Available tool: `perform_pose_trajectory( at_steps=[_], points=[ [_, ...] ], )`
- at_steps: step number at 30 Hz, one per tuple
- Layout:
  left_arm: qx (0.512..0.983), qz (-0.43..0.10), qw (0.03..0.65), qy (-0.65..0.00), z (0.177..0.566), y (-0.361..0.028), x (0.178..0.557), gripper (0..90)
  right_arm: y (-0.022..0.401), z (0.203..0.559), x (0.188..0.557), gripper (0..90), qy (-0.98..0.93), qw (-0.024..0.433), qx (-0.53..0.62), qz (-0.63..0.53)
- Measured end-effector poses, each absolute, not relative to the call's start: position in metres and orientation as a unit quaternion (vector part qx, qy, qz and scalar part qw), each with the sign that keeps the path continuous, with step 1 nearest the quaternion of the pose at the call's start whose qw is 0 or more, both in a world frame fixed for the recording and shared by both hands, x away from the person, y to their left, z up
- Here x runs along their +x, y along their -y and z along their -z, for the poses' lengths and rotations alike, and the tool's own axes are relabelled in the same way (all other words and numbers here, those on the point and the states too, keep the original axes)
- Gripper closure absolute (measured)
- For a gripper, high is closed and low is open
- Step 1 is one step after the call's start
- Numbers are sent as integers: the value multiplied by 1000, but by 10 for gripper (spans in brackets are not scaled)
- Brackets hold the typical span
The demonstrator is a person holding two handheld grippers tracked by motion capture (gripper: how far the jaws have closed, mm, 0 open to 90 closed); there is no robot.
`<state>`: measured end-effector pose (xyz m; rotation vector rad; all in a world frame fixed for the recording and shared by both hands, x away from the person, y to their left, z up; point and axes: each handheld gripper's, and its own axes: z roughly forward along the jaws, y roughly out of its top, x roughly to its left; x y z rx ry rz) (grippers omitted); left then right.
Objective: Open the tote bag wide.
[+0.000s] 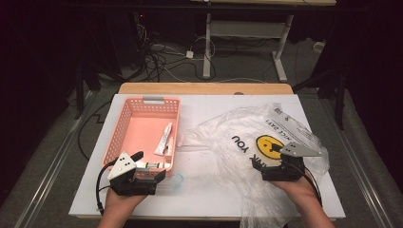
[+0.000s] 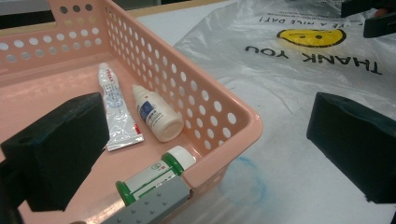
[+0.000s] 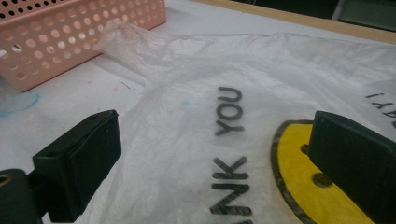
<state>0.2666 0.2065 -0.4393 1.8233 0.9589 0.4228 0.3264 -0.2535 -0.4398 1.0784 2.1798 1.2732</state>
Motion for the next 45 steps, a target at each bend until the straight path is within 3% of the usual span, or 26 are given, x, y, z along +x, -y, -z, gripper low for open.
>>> perform_pose_trajectory(
  at_steps=[13, 30, 39, 45],
  points=[
    [750, -179, 500, -394, 439, -208, 265, 0, 211, 442, 340, 53, -794, 172, 362, -457],
    [753, -178, 498, -392, 439, -206, 265, 0, 185, 464, 327, 348, -848, 123, 327, -398],
    [751, -176, 500, -394, 439, -208, 265, 0, 180, 473, 325, 298, -868, 117, 320, -361],
    [751, -174, 501, -394, 439, -209, 265, 0, 178, 481, 327, 356, -875, 120, 323, -341]
  ],
)
